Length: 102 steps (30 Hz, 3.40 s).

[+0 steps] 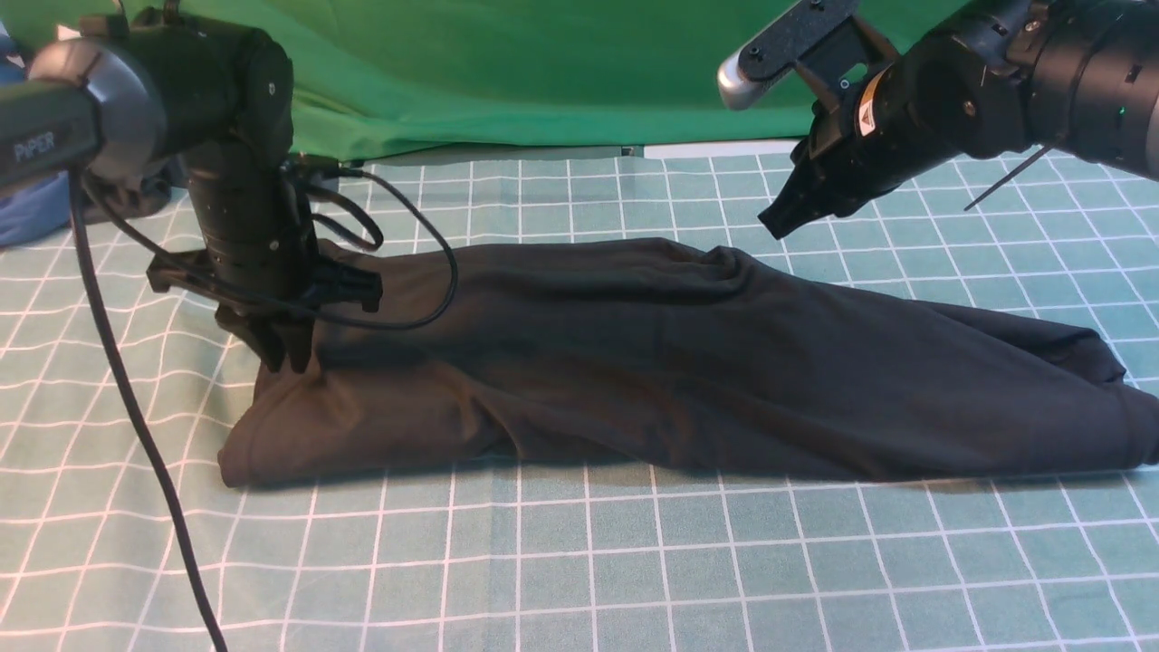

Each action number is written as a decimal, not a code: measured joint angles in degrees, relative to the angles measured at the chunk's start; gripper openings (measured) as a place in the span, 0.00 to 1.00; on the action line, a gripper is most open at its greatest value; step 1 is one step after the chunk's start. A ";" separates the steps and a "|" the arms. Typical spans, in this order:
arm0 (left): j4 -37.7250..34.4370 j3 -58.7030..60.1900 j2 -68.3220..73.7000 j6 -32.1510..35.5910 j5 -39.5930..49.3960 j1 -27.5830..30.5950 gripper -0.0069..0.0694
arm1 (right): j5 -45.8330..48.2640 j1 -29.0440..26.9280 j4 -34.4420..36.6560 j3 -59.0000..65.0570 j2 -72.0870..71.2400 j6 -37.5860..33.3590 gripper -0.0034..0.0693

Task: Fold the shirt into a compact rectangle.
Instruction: 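Fold the black garment in half by bringing its near edge over to the far edge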

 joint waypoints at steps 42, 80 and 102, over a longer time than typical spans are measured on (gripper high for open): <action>2.54 4.09 -4.17 -4.23 0.20 0.05 0.10 | -1.55 0.00 0.47 0.00 0.00 0.00 0.17; -7.47 1.64 -5.25 0.62 -0.30 -1.19 0.19 | 19.77 -22.44 25.37 -0.04 8.99 -14.26 0.77; -7.47 16.07 -5.37 2.12 -15.47 -11.61 0.09 | 17.07 -22.33 25.74 -0.04 11.36 -17.97 0.29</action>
